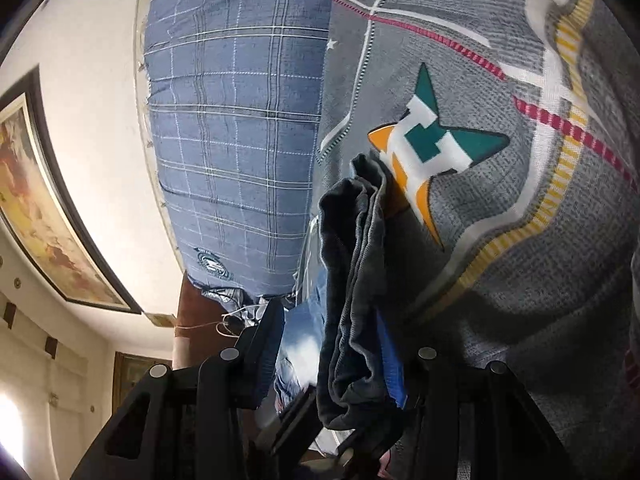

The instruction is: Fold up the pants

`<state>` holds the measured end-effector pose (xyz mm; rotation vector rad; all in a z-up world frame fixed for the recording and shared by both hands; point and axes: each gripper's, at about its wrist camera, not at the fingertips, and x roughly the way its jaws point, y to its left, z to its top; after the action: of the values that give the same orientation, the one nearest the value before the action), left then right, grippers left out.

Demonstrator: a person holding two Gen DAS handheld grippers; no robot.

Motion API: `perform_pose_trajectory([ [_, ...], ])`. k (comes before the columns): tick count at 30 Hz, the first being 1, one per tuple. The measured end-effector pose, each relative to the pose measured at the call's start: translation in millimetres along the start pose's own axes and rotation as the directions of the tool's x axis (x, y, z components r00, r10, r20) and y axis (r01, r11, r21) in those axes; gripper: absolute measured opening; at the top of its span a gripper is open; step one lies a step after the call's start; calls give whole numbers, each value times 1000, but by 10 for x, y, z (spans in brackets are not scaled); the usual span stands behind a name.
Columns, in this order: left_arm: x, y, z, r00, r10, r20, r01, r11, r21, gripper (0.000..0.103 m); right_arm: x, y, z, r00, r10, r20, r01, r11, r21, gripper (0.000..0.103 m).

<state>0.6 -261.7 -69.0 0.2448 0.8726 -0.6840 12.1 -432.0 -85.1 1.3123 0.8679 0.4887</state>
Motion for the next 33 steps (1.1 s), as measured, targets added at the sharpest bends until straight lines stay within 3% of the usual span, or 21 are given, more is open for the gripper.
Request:
perform_pose_trajectory([
  [3,29,37,15,1000,2,-2,-2,1000,-15,31,59,64,-6,1000,-2,-17,1,999,-32,45],
  [5,-4,144,-5,999,-23,27,25,998,-55,20,70,100,-17,1000,9,-18,-10,999,-42,45],
  [10,-254,542,33,989,-111,98,129,974,-189,13,30,198,-57,996,89,2,-89,993,-82,44],
  [13,-515,825,39,977,-153,146,189,943,-274,13,17,253,-84,998,59,21,-56,992,-116,44],
  [17,-832,1007,-83,961,-201,191,256,906,-336,13,148,358,-146,1000,0,-16,-3,986,-169,44],
  [23,-1041,1341,-485,923,-267,275,372,798,-473,13,483,578,-274,992,-87,-94,59,964,-261,44],
  [26,-1029,1436,-581,914,-284,289,397,771,-498,13,653,848,-286,994,-58,-89,29,954,-297,44],
  [30,-1084,1557,-618,912,-278,302,402,754,-519,13,1020,1078,-274,986,-133,-102,89,932,-350,44],
  [33,-1207,1695,-646,908,-266,323,410,723,-556,13,1352,1251,-402,971,-202,-131,134,906,-401,19],
])
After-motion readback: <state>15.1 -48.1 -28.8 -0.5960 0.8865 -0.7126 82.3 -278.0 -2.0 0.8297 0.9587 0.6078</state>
